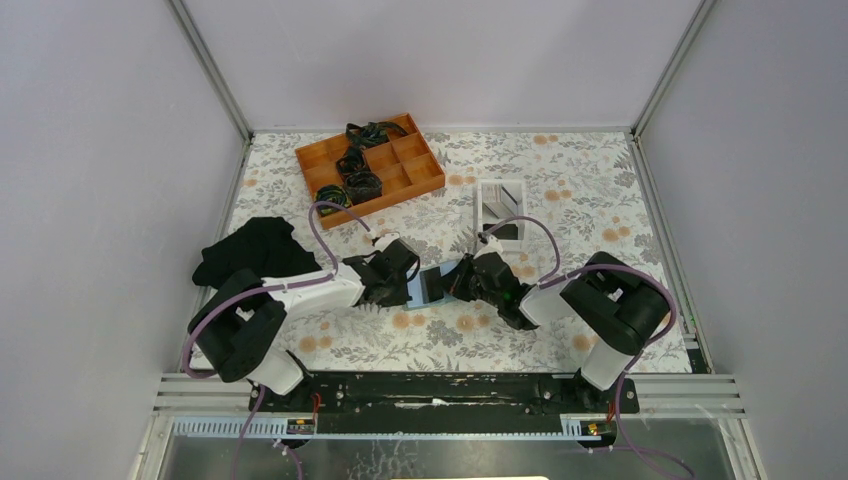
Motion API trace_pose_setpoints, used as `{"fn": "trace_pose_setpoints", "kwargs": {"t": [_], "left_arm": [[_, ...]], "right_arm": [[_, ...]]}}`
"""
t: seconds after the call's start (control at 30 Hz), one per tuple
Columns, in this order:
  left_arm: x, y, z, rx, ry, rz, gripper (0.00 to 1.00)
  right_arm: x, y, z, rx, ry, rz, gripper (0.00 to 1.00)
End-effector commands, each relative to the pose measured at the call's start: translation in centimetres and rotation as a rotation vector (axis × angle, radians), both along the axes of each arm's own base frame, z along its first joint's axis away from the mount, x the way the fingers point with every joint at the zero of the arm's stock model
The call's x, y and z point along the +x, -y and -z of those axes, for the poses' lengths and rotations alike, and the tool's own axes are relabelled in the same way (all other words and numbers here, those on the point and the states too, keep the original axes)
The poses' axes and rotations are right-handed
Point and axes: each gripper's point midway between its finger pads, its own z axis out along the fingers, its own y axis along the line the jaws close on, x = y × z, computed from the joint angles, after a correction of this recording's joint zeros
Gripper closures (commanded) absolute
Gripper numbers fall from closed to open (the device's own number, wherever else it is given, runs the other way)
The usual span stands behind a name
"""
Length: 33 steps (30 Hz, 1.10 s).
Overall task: Put the credit cards into the card holder
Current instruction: Insert the credit card into the card holder.
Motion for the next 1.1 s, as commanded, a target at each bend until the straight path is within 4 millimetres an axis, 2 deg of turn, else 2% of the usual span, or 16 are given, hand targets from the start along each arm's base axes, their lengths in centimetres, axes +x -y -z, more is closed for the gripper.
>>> {"fn": "trace_pose_setpoints", "kwargs": {"t": [0.0, 0.2, 0.43, 0.73, 0.97, 1.07], "left_arm": [[0.0, 0.5, 1.8, 0.003, -0.024, 0.010, 1.00], [0.1, 0.5, 1.8, 0.004, -0.022, 0.005, 1.00], [0.3, 0.8, 1.9, -0.002, -0.022, 0.002, 1.00], [0.6, 1.0, 1.9, -0.018, -0.010, -0.009, 1.00], [0.7, 1.4, 1.6, -0.068, 0.015, -0.031, 1.00], [0.4, 1.3, 1.5, -0.095, 0.022, -0.047, 1.00]], "right_arm": [[-4.0, 0.6, 4.5, -0.147, -0.102, -0.108, 1.00], [-3.9, 0.1, 4.5, -0.168, -0.100, -0.137, 0.98], [-3.6, -0.4, 4.4, -0.220, -0.106, -0.180, 0.68], [-2.8, -0.1, 3.1, -0.324, -0.079, -0.214, 0.55], [-2.4, -0.3, 3.3, -0.407, -0.104, -0.261, 0.49], [-2.4, -0.7, 3.5, -0.436, -0.117, -0.284, 0.44]]}}
